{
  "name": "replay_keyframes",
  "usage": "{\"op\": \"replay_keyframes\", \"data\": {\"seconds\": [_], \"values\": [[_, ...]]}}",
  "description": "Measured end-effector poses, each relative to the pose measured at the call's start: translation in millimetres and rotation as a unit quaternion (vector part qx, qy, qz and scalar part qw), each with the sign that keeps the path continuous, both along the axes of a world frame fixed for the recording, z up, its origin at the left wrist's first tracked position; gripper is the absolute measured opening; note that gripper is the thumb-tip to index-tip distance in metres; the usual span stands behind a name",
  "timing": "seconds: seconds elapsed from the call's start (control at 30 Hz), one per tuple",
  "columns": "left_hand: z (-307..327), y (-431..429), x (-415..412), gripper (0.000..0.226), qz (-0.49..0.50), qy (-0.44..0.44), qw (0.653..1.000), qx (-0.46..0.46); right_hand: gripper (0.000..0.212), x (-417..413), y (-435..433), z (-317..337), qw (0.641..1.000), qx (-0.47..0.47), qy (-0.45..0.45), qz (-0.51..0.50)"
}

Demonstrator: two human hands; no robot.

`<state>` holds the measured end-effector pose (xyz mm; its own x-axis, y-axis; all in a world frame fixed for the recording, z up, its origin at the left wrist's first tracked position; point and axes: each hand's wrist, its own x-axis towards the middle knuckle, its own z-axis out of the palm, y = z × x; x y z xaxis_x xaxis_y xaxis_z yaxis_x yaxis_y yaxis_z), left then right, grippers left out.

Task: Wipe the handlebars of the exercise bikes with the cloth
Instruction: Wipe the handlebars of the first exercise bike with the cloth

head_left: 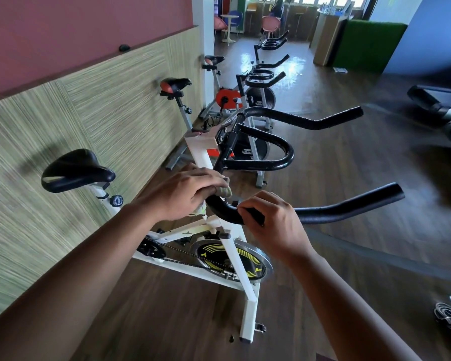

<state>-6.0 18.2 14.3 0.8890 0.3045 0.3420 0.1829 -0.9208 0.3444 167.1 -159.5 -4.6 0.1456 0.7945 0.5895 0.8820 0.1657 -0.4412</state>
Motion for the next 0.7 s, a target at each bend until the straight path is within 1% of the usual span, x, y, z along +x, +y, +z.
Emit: {"op": "replay_keyframes", "data": {"seconds": [0.1,0.2,0.33,0.53,0.6,0.7], "values": [[-3.2,-4.2,4.0,0.03,0.028,-0.021,0.999,-0.02,0.007,0.0,-0.5,-0.9,1.0,0.001,-0.004,-0.002],[-13.7,-24.5,6.2,0.032,0.06,-0.065,0.996,-0.01,0.007,-0.6,0.1,-1.7,1.0,0.006,-0.006,-0.005],[-20.2,-40.9,-3.3,0.033,0.05,-0.097,0.994,-0.004,0.004,0.4,1.0,-3.3,1.0,0.012,-0.008,-0.001],[-19.1,-32.2,-11.8,0.033,0.059,-0.101,0.993,-0.006,0.006,6.8,-3.1,1.0,1.0,-0.002,-0.007,0.016],[-17.8,-39.1,-9.4,0.032,0.054,-0.103,0.993,0.011,0.009,12.0,-9.6,3.1,1.0,-0.003,-0.013,0.007],[-13.0,-50.7,-1.2,0.032,0.031,-0.09,0.994,0.045,0.013,19.7,-26.5,4.9,0.998,0.017,-0.051,-0.026]]}}
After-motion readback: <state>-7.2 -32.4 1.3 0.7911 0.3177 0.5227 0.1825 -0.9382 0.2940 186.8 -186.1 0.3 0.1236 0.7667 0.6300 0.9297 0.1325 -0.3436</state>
